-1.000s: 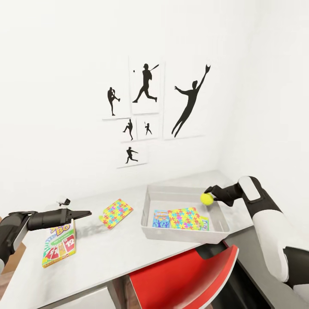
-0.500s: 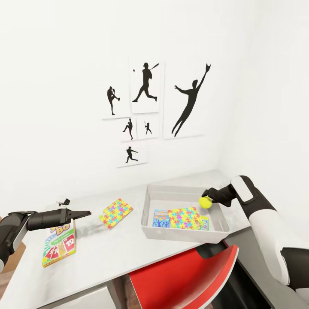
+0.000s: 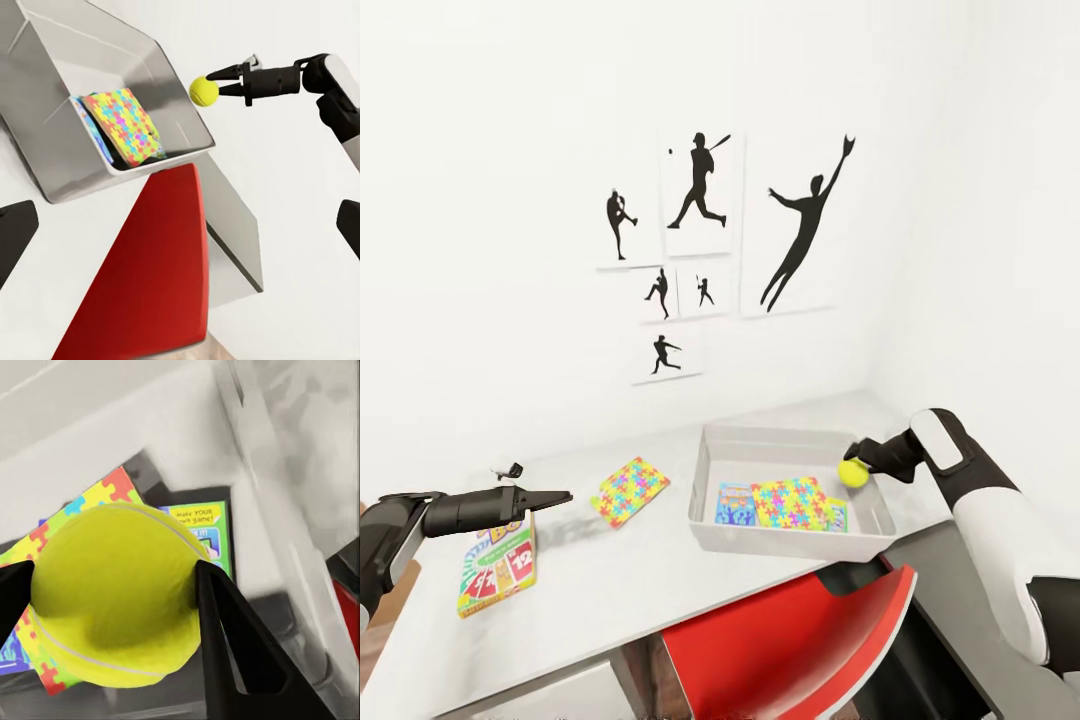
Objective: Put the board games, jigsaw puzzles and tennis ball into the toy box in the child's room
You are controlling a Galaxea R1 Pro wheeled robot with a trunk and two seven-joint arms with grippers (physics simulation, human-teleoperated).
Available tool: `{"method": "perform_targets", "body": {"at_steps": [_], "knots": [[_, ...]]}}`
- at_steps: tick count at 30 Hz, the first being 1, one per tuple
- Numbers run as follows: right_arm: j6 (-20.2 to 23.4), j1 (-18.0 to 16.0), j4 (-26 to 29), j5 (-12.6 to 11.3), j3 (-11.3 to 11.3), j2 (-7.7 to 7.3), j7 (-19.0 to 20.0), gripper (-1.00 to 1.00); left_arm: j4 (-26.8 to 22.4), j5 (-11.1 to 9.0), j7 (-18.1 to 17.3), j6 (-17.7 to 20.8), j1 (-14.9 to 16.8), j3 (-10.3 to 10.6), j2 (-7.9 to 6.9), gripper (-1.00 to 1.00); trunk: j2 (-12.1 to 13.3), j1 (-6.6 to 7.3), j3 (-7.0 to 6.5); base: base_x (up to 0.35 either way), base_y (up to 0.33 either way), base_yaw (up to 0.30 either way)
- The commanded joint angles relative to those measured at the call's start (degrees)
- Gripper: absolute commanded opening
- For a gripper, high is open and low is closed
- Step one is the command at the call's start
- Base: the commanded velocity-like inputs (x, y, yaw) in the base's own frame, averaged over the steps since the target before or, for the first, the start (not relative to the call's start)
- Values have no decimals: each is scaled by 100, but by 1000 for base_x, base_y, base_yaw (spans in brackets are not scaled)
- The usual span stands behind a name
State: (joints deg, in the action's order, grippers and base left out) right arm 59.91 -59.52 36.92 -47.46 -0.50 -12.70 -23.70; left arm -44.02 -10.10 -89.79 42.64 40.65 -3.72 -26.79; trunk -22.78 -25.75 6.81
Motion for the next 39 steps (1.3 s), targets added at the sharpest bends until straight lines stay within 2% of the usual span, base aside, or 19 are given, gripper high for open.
{"method": "perform_targets", "body": {"at_steps": [1, 25, 27, 33, 39], "knots": [[9, -4, 3, -80, -8, -6, -86, -100, -1, -1, -21, 61, 5, 2, -2, 100, -13, -3, 23, 0, 0, 0], [9, 28, -36, -56, -38, -26, -99, -100, -1, -1, -21, 61, 4, 3, -9, 100, -13, -3, 245, 0, 0, 0], [9, 28, -36, 45, -71, -24, -95, -100, -1, -1, -21, 61, 4, 3, -10, 100, -13, -3, 264, 0, 0, 0], [9, 28, -36, 646, -105, -22, -71, -100, -1, -1, -21, 61, 3, 2, -10, 100, -13, -3, 319, 0, 0, 0], [9, 28, -36, 773, -107, -22, -63, -100, -1, -1, -21, 61, 4, 2, -10, 100, -13, -3, 375, 0, 0, 0]]}}
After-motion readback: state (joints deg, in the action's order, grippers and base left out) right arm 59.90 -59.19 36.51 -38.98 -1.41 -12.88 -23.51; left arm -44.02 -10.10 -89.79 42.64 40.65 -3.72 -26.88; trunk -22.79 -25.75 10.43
